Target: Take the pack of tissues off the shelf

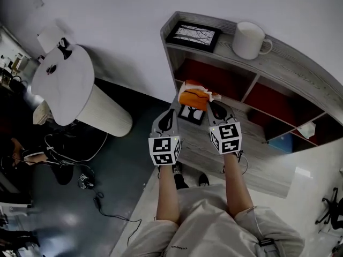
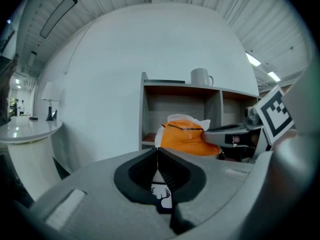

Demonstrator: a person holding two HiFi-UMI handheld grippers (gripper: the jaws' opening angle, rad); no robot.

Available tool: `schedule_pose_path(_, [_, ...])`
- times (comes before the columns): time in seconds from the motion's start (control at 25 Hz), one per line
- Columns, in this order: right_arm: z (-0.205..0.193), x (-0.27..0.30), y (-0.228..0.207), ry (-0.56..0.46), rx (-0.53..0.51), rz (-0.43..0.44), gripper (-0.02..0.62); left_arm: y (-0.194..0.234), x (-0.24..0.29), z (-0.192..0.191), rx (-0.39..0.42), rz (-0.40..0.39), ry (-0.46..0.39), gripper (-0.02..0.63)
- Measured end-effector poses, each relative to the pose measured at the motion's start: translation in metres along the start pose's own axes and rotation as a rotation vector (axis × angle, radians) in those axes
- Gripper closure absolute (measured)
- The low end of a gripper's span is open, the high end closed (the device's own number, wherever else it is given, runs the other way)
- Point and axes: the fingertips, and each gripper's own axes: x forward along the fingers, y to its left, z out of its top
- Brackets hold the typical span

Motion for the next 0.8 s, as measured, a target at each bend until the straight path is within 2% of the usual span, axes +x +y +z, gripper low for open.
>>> schedule_pose_path(0.16, [-0.014,-0.008,0.007,0.018,0.016,0.016,0.577,0.001,-0.015,-0.017,-0.008,0.033,0.027,0.595])
schedule_pose_path(0.44, [-0.028,-0.010,0.039,0.036,0.011,0.091,0.577,0.011,-0.053,-0.019,-0.007,0.108,0.016,0.595])
schedule_pose_path(0.8, [-0.043,-0.029,0.065,0.051,0.027,0.158,0.577,-0.005,-0.085,-0.026,0.009,0.134,0.016,0.595])
